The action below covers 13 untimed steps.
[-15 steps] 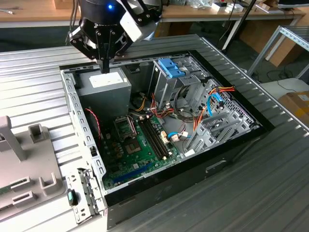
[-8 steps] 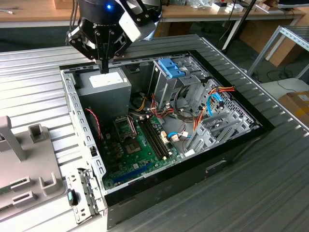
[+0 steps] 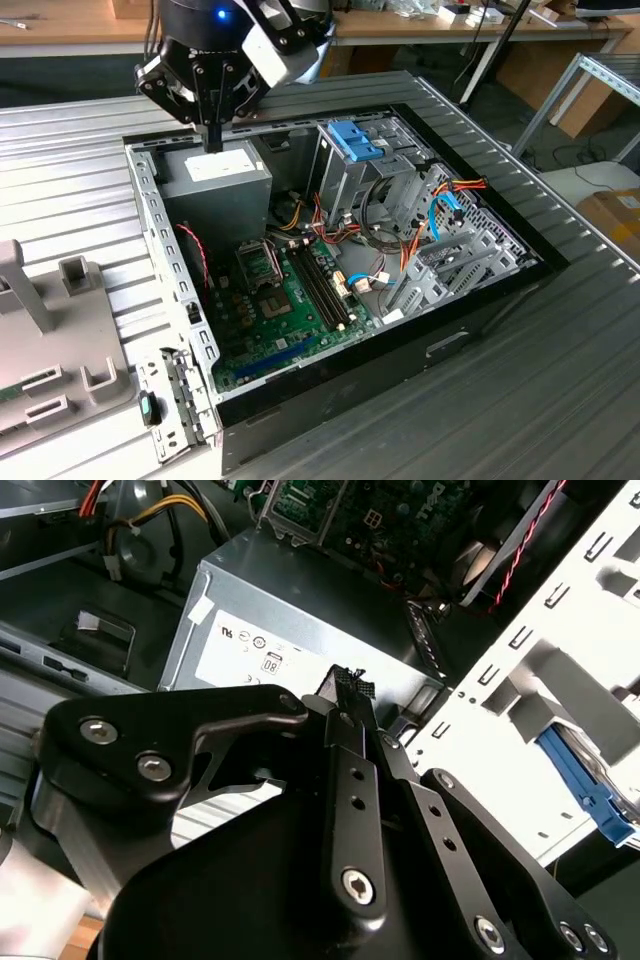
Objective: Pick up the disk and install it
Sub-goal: 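Reach for the disk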
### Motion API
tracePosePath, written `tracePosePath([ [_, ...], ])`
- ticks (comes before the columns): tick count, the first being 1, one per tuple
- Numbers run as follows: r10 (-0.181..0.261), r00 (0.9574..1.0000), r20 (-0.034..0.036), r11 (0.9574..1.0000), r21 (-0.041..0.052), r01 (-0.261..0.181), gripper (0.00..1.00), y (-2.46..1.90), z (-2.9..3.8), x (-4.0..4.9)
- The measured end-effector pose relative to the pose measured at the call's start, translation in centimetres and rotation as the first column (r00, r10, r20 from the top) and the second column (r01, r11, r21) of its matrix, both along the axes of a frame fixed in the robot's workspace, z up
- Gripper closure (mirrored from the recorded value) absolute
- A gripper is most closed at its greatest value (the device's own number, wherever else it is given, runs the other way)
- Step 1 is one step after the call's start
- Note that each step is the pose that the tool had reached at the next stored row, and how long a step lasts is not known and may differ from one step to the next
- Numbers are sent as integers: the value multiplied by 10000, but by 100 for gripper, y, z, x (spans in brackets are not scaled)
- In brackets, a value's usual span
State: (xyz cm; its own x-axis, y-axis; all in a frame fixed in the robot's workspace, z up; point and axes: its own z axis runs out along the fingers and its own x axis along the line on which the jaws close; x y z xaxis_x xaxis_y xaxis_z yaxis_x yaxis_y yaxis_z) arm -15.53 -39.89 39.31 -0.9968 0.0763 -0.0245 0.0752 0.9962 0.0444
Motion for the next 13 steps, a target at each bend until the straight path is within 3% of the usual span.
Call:
tracePosePath([
  [5,0,10000,0,10000,0,0,89,0,0,-65],
  [13,0,10000,0,10000,0,0,89,0,0,-77],
])
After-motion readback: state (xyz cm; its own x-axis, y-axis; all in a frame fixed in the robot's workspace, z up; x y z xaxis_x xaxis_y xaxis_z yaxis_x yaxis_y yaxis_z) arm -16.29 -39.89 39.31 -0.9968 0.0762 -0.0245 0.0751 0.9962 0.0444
